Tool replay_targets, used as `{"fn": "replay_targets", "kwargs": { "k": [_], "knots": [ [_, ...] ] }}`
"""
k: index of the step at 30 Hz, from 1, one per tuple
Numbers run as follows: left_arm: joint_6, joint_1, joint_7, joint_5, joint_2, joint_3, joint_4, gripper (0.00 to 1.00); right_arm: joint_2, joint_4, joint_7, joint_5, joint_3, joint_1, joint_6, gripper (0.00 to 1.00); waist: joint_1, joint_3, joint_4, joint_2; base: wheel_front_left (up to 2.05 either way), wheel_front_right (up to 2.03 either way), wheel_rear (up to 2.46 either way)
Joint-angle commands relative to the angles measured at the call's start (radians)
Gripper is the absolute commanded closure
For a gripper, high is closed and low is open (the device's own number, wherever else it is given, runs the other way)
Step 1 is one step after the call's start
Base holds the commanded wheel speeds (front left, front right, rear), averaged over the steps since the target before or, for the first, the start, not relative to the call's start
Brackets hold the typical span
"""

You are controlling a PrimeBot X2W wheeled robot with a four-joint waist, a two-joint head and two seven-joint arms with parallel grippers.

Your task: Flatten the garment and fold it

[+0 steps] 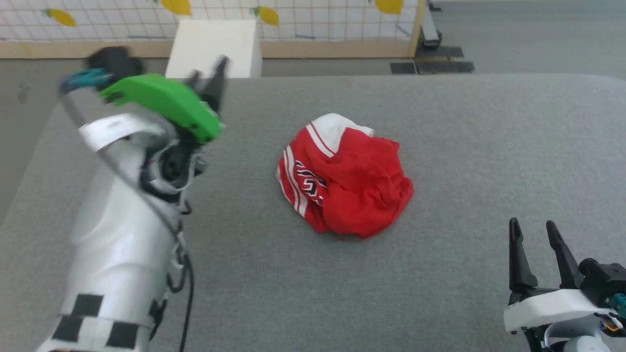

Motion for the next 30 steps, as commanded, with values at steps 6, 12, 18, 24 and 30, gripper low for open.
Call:
{"fn": "replay_targets", "kwargs": {
  "k": [6, 12, 18, 24, 30],
  "knots": [
    [0.005, 0.16, -0.265, 0.147, 0.112, 0.022, -0.116, 0.0, 0.0, -0.003, -0.005, 0.006, -0.01, 0.015, -0.002, 0.0, 0.0, -0.056, 0.062, 0.0, 0.0, 0.0, 0.0],
    [0.016, 0.311, -0.397, 0.286, 0.188, -0.032, -0.201, 0.0, 0.0, -0.006, -0.005, 0.005, -0.008, 0.021, -0.002, 0.0, 0.0, -0.067, 0.066, 0.0, 0.0, 0.0, 0.0],
    [0.056, 0.469, -0.452, 0.337, 0.218, -0.025, -0.283, 0.0, 0.0, -0.022, -0.005, 0.0, -0.001, 0.02, -0.002, 0.0, 0.0, -0.069, 0.053, 0.0, 0.0, 0.0, 0.0],
    [0.074, 0.589, -0.461, 0.35, 0.214, -0.037, -0.331, 0.0, 0.0, -0.041, -0.005, -0.005, 0.008, 0.025, -0.002, 0.0, 0.0, -0.06, 0.043, 0.0, 0.0, 0.0, 0.0],
    [0.081, 0.657, -0.448, 0.34, 0.202, -0.053, -0.339, 0.0, 0.0, -0.044, -0.005, -0.001, 0.018, 0.026, -0.002, 0.0, 0.0, -0.053, 0.034, 0.0, 0.0, 0.0, 0.0]
  ]
}}
